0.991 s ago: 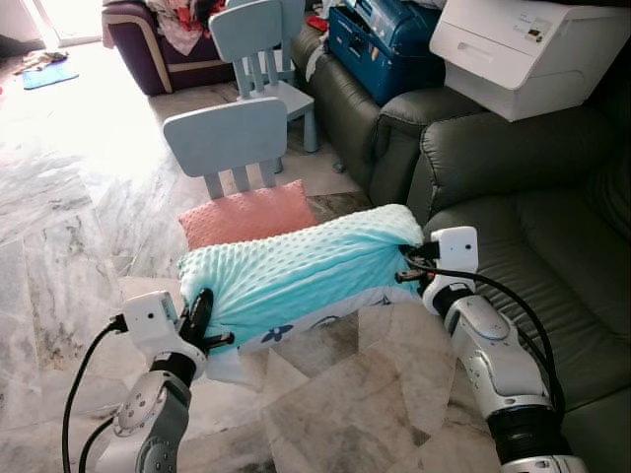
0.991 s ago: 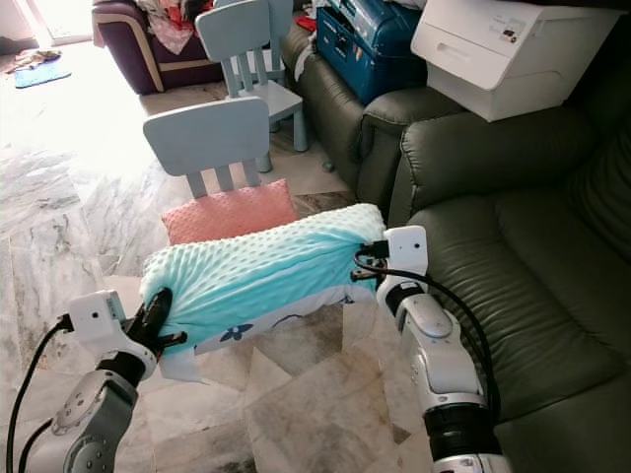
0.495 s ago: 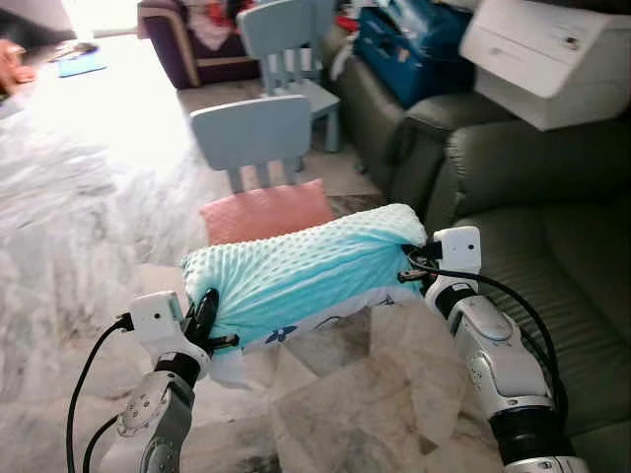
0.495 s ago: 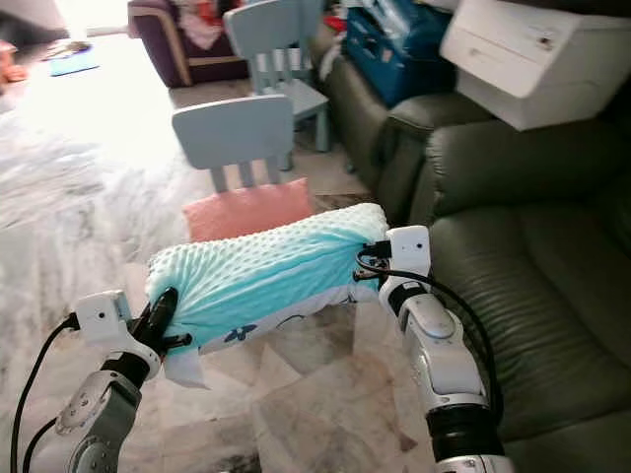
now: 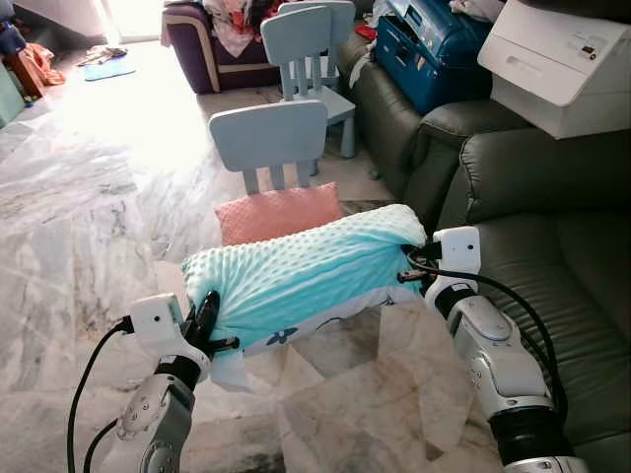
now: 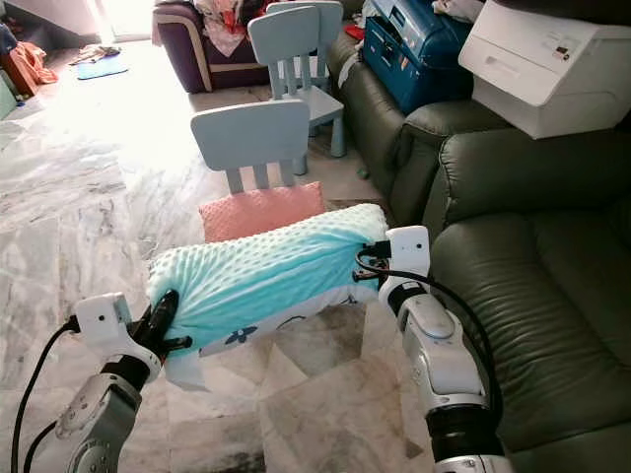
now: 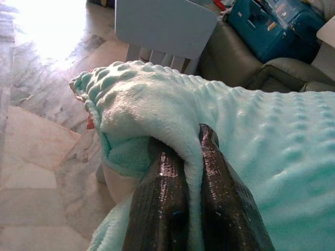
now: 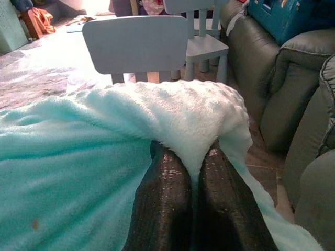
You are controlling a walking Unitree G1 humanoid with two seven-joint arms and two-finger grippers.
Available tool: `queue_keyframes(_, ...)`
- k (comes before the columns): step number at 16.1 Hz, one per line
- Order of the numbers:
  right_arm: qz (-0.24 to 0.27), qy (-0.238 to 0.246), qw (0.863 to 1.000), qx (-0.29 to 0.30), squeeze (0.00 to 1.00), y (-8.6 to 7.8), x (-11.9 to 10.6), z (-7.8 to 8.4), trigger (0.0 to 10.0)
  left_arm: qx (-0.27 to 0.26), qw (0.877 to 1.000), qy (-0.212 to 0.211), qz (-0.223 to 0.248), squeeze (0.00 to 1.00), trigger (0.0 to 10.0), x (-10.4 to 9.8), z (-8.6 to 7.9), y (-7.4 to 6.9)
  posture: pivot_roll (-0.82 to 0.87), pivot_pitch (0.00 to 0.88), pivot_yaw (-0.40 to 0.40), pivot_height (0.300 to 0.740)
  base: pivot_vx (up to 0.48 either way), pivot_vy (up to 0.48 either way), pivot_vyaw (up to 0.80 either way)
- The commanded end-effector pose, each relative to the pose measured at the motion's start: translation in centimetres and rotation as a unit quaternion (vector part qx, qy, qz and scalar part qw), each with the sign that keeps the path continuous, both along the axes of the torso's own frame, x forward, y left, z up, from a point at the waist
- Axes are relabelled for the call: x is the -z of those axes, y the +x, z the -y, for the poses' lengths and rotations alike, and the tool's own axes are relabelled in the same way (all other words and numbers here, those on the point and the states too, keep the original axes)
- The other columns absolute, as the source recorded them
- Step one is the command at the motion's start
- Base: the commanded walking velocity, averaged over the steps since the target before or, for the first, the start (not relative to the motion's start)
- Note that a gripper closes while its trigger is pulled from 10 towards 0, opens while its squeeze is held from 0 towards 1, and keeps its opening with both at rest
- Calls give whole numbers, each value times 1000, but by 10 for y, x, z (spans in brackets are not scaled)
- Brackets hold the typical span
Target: Move the pillow to the sofa
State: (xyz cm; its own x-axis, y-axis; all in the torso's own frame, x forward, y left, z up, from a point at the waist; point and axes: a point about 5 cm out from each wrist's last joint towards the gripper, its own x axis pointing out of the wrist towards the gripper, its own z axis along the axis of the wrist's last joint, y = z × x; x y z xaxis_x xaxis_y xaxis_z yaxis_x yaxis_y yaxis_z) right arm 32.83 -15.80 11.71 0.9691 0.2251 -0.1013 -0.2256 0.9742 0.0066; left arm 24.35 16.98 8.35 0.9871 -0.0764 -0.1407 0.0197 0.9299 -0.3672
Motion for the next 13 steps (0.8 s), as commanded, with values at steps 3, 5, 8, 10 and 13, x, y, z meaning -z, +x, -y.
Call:
queue_keyframes(3,15,0,1000,6,0,0,-6,4,10000,-7,1000,8,2,0,10000,-1,-3,-1,-199,111,41,740,0,0,-475)
queue_keyframes(5,15,0,1000,7,0,1,-7,4,10000,-7,1000,7,3,0,10000,-1,-3,-1,-199,111,40,740,0,0,-541)
queue_keyframes(8,14,0,1000,5,0,1,-6,4,10000,-7,1000,8,-1,0,10000,1,-3,-1,-200,111,40,740,0,0,-800)
queue_keyframes(10,14,0,1000,5,0,1,-7,4,10000,-6,1000,7,-1,0,10000,0,-2,-1,-200,111,40,740,0,0,-800)
queue_keyframes(13,14,0,1000,4,0,0,-7,3,10000,-4,1000,5,-1,0,10000,0,-2,-1,-201,113,39,740,0,0,-800)
